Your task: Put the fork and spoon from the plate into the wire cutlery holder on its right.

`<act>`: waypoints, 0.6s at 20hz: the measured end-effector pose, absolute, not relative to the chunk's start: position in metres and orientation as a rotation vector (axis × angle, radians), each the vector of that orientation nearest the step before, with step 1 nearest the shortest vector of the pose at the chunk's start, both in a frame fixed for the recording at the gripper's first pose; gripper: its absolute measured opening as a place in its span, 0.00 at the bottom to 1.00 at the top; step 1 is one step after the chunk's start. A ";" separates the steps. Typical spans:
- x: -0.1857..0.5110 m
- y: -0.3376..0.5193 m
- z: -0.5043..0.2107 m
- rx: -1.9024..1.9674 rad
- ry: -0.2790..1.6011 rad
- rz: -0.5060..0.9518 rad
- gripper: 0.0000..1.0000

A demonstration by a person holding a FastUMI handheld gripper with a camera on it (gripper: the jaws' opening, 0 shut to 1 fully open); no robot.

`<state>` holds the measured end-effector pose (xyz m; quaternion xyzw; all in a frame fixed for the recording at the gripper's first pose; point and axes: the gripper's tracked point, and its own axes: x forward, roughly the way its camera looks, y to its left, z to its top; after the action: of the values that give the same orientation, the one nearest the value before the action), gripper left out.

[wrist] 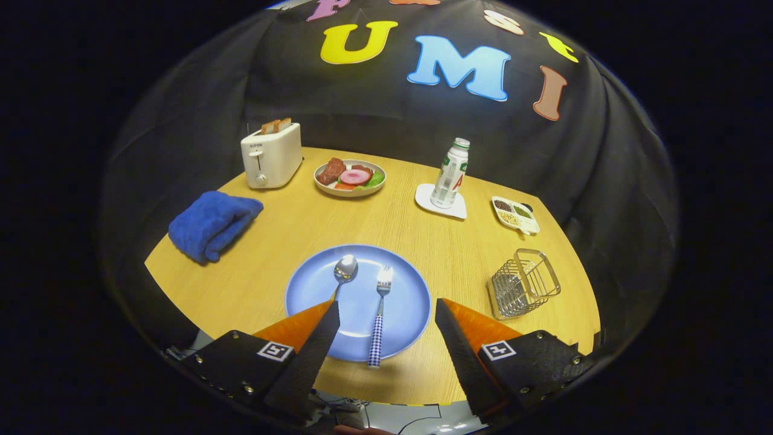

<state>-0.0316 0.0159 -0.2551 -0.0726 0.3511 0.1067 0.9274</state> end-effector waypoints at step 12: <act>-0.037 0.020 -0.313 -0.211 0.914 0.271 0.63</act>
<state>-0.0368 0.0205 -0.3125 -0.1016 0.4390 0.1301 0.8832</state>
